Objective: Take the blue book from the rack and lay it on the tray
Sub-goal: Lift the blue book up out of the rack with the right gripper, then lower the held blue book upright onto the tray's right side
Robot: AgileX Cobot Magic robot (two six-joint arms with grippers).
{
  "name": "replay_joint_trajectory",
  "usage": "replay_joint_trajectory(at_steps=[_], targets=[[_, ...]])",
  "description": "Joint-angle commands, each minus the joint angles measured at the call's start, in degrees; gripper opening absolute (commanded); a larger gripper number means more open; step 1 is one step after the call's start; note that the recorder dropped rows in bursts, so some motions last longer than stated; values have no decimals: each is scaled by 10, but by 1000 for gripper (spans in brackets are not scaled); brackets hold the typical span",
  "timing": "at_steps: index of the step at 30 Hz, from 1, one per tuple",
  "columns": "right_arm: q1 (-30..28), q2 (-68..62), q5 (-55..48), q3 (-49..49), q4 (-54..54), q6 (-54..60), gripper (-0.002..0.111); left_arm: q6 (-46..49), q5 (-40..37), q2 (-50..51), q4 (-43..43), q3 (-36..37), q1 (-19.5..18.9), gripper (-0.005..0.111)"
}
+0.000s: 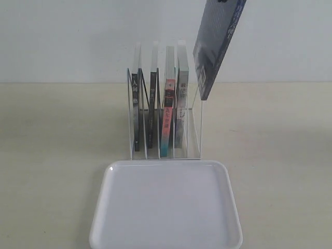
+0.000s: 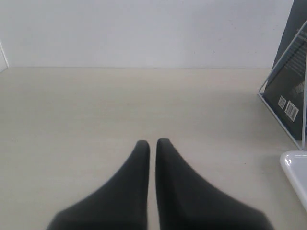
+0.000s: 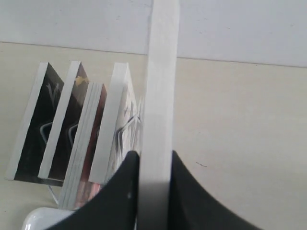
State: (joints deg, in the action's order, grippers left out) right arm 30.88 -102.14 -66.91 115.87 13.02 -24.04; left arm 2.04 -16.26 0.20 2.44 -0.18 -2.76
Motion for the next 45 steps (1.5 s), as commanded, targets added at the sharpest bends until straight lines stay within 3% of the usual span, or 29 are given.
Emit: replay_joint_trajectory(at_steps=[1,25,39,45], targets=[[0,30,-28,2,29,6,0,-1,3,-2,-1,2,0,4],[20,114,-31,-13,-5,20,0,-1,4,-2,-1,2,0,4],[31,212,-31,-189,-50,-30,0,-1,4,-2,-1,2,0,4],[73,240,-31,-273,-24,-62,0,-1,4,-2,-1,2,0,4]])
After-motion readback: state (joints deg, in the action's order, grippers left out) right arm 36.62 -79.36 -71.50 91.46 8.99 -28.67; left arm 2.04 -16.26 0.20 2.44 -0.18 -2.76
